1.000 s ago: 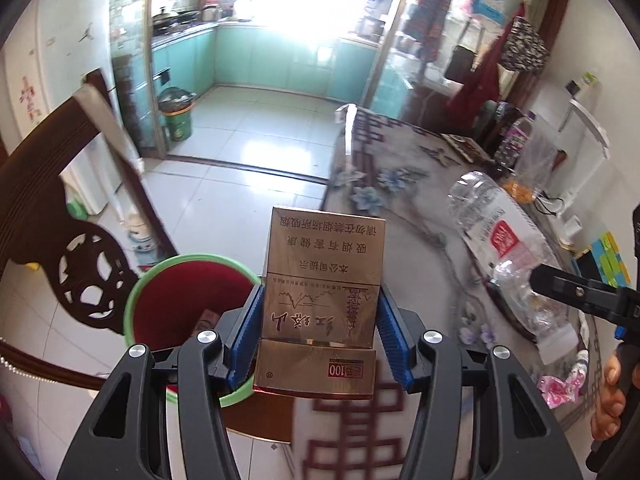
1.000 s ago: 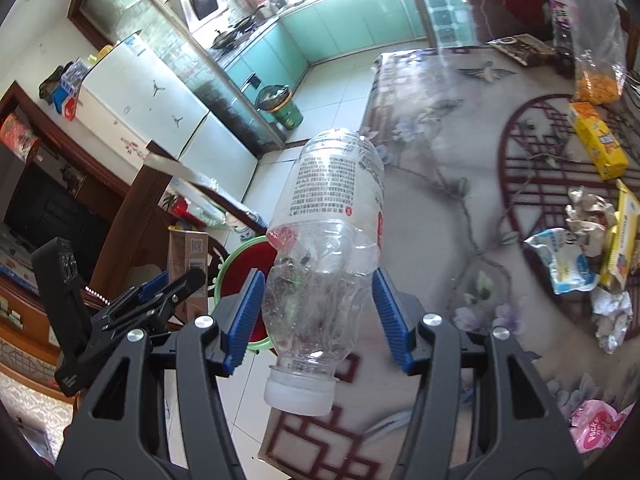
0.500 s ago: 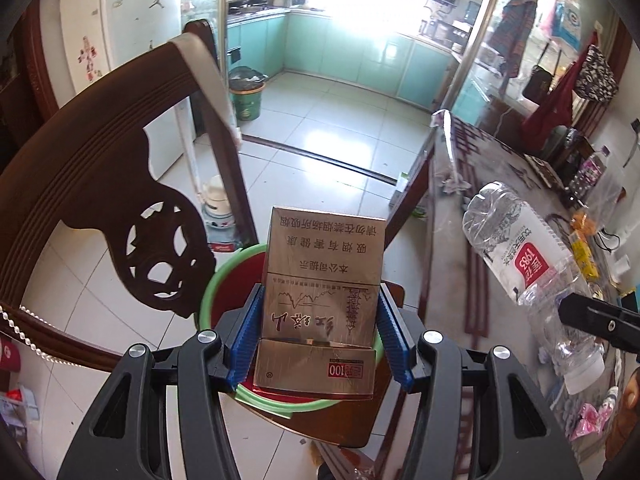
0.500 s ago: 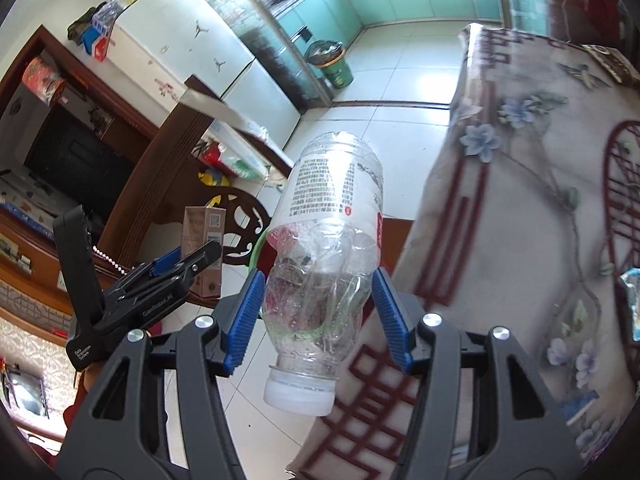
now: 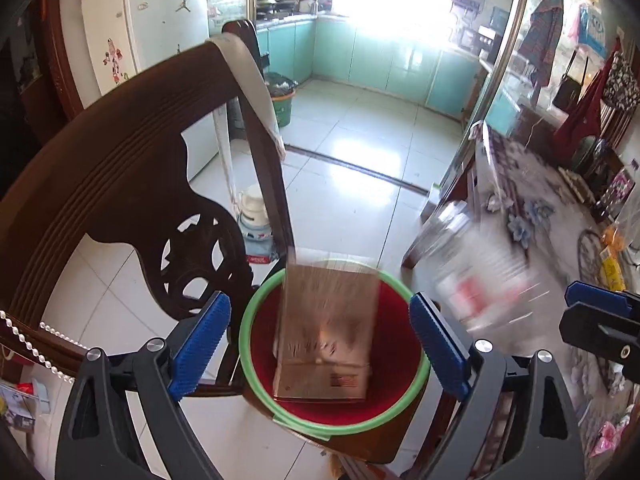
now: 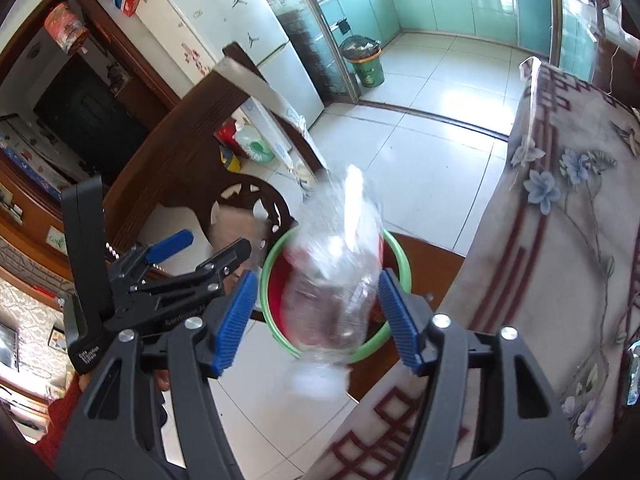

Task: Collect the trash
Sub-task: 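Carry the box and bottle to the red bucket and open the left tool, then grasp the pink wrapper with the left tool while the right tool grasps the patterned paper cup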

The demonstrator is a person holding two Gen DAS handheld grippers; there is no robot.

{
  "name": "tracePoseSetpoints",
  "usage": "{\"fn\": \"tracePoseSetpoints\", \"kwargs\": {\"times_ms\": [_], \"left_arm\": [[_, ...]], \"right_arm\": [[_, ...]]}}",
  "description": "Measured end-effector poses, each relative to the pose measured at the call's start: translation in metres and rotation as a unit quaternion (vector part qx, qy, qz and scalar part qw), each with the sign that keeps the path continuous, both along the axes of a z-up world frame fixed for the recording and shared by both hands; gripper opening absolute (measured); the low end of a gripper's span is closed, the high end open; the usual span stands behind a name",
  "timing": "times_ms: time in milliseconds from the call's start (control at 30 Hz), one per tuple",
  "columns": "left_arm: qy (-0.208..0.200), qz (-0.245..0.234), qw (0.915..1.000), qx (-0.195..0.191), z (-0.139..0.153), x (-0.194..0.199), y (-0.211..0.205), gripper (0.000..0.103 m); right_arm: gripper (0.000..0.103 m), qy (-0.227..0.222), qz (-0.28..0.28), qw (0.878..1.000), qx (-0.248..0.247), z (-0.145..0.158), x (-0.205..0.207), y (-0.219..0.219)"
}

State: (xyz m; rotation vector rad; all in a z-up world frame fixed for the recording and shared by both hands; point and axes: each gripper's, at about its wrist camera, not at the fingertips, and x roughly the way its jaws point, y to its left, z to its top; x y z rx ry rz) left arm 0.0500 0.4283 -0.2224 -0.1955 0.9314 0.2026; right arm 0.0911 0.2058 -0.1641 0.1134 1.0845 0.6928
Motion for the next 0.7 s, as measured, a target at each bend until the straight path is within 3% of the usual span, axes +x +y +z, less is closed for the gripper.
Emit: {"fn": "tracePoseSetpoints", "kwargs": {"times_ms": [400,600,700], "left_arm": [[-0.013,-0.042,0.9989,-0.014,0.018,0.001,-0.039,0.087],[-0.017,-0.105,0.994,-0.024,0.024,0.0,-0.097,0.087],[-0.006,-0.142,0.9895,-0.027,0.02,0.002,-0.133,0.086]], "right_arm": [[0.061,-0.02,-0.026,0.999,-0.012,0.019,-0.021,-0.045],[0.061,-0.024,-0.057,0.998,-0.024,0.021,-0.044,-0.092],[0.061,-0.014,-0.092,0.995,-0.045,0.01,-0.058,-0.136]]}}
